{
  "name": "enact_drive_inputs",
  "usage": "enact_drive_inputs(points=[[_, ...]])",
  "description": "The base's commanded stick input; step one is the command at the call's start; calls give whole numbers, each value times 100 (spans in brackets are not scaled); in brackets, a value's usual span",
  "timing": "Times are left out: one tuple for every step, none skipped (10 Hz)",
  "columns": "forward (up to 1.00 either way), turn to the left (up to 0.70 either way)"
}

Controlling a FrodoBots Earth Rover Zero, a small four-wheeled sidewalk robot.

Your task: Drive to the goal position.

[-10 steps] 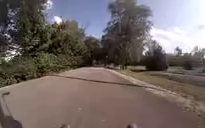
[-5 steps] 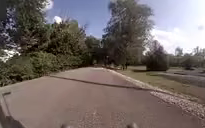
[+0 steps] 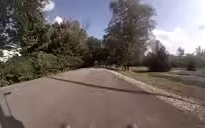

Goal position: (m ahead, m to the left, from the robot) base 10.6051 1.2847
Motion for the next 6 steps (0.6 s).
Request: enact_drive_inputs(points=[[70, 0], [70, 0], [70, 0], [70, 0], [70, 0], [70, 0]])
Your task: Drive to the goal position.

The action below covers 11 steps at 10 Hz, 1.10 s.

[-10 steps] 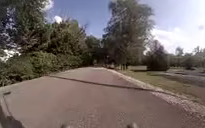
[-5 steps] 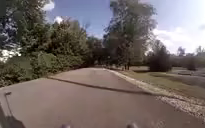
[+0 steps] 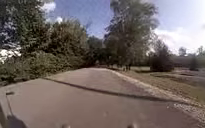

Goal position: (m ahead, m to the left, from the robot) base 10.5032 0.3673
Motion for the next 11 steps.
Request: enact_drive_inputs(points=[[70, 0], [70, 15], [70, 35], [70, 35], [70, 29], [70, 19], [70, 9], [70, 0], [70, 0], [70, 0], [70, 0]])
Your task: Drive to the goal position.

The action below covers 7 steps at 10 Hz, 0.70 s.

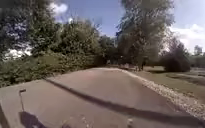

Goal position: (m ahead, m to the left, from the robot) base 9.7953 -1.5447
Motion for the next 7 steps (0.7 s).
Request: enact_drive_inputs(points=[[70, 0], [70, 0], [70, 0], [70, 0], [70, 0], [70, 0], [70, 0]])
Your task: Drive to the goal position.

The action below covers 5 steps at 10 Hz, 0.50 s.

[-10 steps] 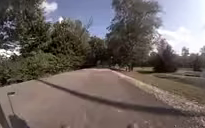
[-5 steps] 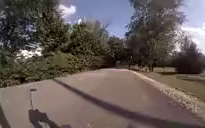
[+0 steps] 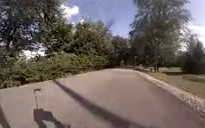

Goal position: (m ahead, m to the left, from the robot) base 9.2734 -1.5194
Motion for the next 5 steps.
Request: enact_drive_inputs(points=[[70, 0], [70, -13], [70, -35], [70, -35], [70, -35]])
